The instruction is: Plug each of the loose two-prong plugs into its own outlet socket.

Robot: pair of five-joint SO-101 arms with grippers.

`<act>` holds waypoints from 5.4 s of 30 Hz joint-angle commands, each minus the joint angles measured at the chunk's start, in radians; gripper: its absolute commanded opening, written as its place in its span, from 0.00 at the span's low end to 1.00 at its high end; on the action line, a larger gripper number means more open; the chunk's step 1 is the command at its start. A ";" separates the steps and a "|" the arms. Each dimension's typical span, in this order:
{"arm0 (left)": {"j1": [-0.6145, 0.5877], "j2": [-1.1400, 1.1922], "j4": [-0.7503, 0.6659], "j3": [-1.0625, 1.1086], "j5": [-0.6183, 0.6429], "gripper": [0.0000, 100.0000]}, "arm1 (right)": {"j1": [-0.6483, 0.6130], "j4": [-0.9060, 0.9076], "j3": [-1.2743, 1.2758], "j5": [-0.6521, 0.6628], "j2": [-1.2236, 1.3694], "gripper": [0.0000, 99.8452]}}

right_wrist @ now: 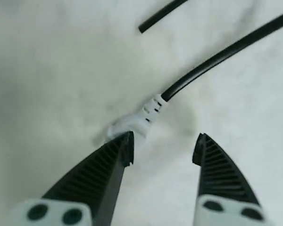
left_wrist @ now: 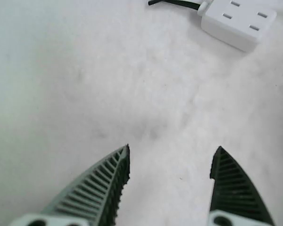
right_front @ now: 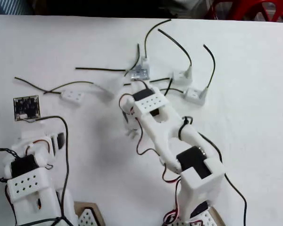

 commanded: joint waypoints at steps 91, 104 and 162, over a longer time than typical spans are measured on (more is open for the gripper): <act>-0.007 -0.024 -0.028 -0.003 0.003 0.28 | -0.048 0.565 -0.382 0.410 0.208 0.02; -0.004 -0.024 -0.084 0.026 0.003 0.28 | -0.031 0.572 -0.322 0.402 -0.349 0.02; 0.808 -0.027 -0.095 -0.238 0.203 0.28 | -0.200 -0.716 0.898 0.344 -1.119 0.02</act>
